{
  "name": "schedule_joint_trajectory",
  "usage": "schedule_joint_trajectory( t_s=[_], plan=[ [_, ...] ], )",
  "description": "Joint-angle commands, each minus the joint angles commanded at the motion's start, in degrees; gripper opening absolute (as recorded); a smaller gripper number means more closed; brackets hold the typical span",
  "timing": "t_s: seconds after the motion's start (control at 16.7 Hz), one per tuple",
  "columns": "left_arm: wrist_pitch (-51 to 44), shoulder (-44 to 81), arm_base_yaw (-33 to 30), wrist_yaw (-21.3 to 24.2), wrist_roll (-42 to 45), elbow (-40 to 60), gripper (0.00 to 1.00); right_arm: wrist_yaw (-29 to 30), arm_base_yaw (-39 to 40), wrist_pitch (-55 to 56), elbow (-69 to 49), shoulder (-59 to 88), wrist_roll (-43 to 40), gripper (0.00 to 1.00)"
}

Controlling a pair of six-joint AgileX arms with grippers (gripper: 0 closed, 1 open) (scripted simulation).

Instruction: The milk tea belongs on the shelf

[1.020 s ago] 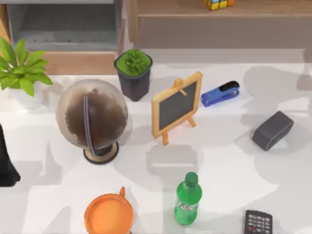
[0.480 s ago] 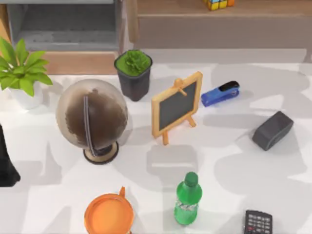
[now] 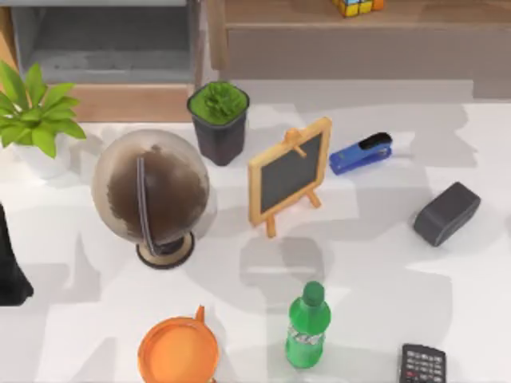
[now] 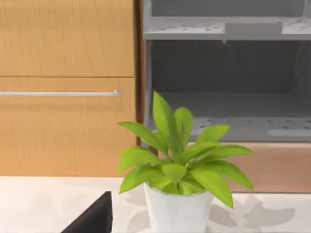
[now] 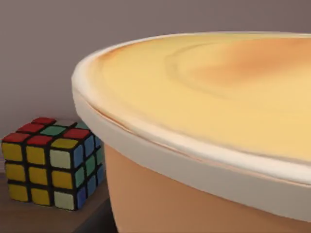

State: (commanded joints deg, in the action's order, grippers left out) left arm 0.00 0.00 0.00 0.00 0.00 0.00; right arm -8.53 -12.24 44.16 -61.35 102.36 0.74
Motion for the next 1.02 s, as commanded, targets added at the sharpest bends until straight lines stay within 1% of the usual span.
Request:
schedule_joint_trajectory(
  t_s=[0.24,0.42,0.78,1.02],
  plan=[
    [0.0,0.0,0.0,0.0,0.0,0.0,1.0,0.15,1.47,-6.7,-5.33,0.92,-0.18,0.0],
    [0.0,0.0,0.0,0.0,0.0,0.0,1.0,0.21,1.95,-9.15,-7.54,1.12,-0.28,0.0],
    [0.0,0.0,0.0,0.0,0.0,0.0,1.0,0.22,1.71,-9.19,-7.73,1.1,-0.19,0.0],
    [0.0,0.0,0.0,0.0,0.0,0.0,1.0,0.68,2.26,-7.6,-11.44,6.7,-0.28,0.0]
  ],
)
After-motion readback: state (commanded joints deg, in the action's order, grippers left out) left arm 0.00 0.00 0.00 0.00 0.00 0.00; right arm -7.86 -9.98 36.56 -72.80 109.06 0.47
